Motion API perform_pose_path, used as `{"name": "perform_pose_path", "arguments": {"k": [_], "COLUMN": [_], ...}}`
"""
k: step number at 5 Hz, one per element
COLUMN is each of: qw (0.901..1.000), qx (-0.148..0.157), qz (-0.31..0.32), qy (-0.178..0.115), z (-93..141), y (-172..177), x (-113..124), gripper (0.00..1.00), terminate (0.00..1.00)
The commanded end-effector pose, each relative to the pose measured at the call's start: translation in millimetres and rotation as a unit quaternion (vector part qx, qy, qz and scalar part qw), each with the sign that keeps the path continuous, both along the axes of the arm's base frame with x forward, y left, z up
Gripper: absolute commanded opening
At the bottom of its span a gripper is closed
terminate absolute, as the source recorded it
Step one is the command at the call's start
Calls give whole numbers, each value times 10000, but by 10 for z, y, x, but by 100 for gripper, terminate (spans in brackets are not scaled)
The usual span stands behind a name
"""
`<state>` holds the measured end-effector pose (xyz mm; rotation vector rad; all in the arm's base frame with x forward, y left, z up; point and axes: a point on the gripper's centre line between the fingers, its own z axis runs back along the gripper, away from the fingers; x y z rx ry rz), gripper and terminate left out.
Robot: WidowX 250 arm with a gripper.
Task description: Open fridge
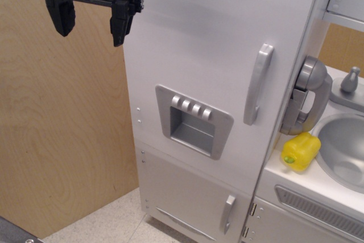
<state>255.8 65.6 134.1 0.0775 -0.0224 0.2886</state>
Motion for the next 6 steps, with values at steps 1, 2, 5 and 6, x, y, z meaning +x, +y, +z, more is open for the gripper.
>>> {"name": "perform_pose_path", "arguments": {"k": [1, 2, 5, 6], "qw": [10000, 9992, 9868, 9827], "qx": [0, 140, -227, -255], "qz": [0, -163, -1538, -1687], "qy": [0, -351, -460, -727], "z": [0, 90, -231, -234], "y": [0, 28, -1140, -1285], "x": [0, 120, 629, 813], "gripper": [100, 100, 100, 100], "terminate": [0, 0, 0, 0]}}
